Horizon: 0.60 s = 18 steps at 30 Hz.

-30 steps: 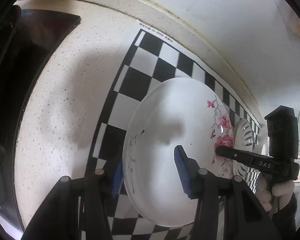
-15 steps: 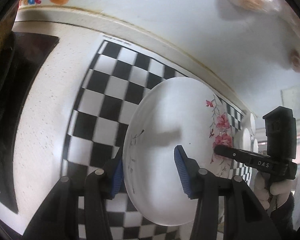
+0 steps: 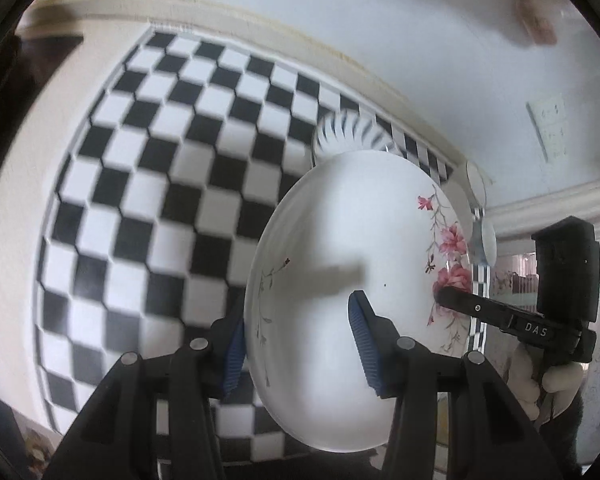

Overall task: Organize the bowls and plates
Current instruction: 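Lift the pink-flower plate and carry it over the grey-flower plate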

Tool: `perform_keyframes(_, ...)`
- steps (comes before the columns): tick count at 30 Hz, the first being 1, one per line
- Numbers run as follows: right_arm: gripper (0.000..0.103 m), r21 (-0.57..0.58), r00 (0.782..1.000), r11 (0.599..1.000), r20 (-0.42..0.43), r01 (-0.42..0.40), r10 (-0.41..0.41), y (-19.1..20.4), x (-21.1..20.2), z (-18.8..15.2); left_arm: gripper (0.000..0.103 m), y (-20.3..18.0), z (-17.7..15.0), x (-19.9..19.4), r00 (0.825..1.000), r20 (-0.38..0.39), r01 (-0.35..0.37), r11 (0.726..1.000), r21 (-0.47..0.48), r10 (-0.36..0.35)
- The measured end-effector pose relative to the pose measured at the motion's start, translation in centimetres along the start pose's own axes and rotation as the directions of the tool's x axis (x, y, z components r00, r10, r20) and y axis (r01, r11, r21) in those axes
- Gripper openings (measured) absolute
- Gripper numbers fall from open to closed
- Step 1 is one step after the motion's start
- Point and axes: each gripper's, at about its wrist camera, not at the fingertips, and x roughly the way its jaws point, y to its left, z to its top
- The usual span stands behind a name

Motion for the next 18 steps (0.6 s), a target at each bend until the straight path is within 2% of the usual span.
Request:
perform_keyframes(8,0.015,0.073,0.998,0.997,-0.059,0.012,-0.008,-5.9,1.2,-7.0,0.044,-2.0,-5.2,4.4,0.996,-0.075,-0.042,0.999,0.022,0.044)
perform_keyframes(18,0.015,0.124,0.995,0.992,-0.099,0.007,0.006,-9.6,3.6,-10.5,0.044,-3.0,-7.7,7.0,0.983,-0.135,-0.118,0.992,0.045,0.123)
